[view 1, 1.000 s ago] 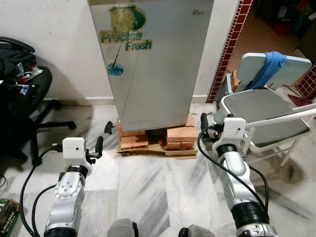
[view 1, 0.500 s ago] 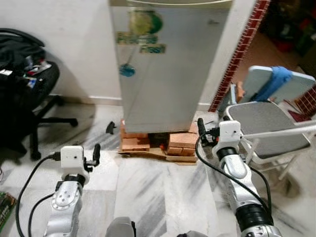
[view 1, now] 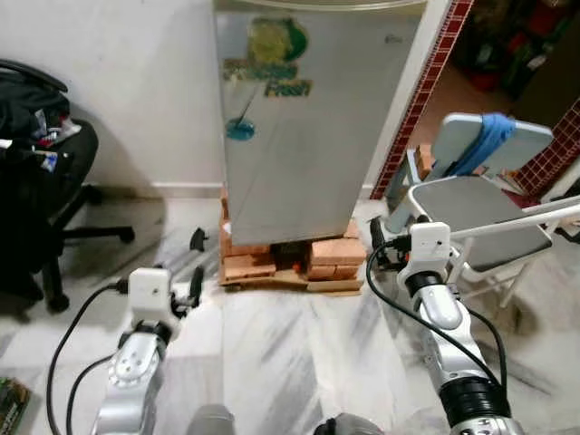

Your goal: Restocking fridge

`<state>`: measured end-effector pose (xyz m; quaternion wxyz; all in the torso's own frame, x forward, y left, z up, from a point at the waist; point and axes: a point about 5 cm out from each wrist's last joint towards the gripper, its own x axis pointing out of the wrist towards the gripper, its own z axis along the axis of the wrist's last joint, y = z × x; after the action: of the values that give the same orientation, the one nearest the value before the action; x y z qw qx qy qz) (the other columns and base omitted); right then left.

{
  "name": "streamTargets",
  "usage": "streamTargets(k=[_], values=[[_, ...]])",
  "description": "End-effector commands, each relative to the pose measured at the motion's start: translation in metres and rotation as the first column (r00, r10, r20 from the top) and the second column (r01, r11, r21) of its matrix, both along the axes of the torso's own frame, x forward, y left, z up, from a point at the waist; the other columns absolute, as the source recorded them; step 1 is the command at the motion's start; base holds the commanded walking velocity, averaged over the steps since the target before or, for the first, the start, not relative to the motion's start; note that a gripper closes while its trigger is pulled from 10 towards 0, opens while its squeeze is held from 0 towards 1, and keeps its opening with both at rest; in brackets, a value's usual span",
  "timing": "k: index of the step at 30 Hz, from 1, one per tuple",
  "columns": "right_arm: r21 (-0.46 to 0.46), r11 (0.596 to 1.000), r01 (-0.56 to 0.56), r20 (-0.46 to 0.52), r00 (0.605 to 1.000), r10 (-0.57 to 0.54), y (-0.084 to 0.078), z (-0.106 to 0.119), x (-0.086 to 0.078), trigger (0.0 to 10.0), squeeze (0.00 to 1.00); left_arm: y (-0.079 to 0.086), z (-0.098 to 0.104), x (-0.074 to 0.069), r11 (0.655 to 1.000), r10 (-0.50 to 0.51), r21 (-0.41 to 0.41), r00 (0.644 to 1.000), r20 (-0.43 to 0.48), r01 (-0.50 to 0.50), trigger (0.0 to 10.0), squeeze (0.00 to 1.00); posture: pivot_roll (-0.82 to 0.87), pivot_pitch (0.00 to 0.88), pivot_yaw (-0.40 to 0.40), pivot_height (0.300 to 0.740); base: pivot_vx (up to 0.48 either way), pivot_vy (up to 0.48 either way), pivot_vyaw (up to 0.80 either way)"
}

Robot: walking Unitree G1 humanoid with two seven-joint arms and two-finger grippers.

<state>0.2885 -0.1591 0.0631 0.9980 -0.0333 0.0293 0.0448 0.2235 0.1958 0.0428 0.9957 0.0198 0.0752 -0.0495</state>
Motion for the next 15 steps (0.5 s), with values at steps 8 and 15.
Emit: streamTargets(k=[8, 15], values=[[-0.003, 1.0, 0.012, 0.02, 1.0, -0.012, -0.006, 0.008, 0.003, 10.0, 0.0, 0.011, 0.007, -0.008, 0.992, 0.127, -0.013, 0.991, 0.038, -0.126, 10.0, 0.0, 0.13, 0.076, -0.081, 0.74, 0.0, 0.479, -0.77], [-0.007, 1.0, 0.003, 0.029, 1.0, -0.003, -0.004, 0.013, 0.009, 10.0, 0.0, 0.011, 0.011, 0.0, 0.989, 0.147, -0.011, 0.988, 0.049, -0.147, 10.0, 0.0, 0.13, 0.078, -0.082, 0.74, 0.0, 0.434, -0.8]])
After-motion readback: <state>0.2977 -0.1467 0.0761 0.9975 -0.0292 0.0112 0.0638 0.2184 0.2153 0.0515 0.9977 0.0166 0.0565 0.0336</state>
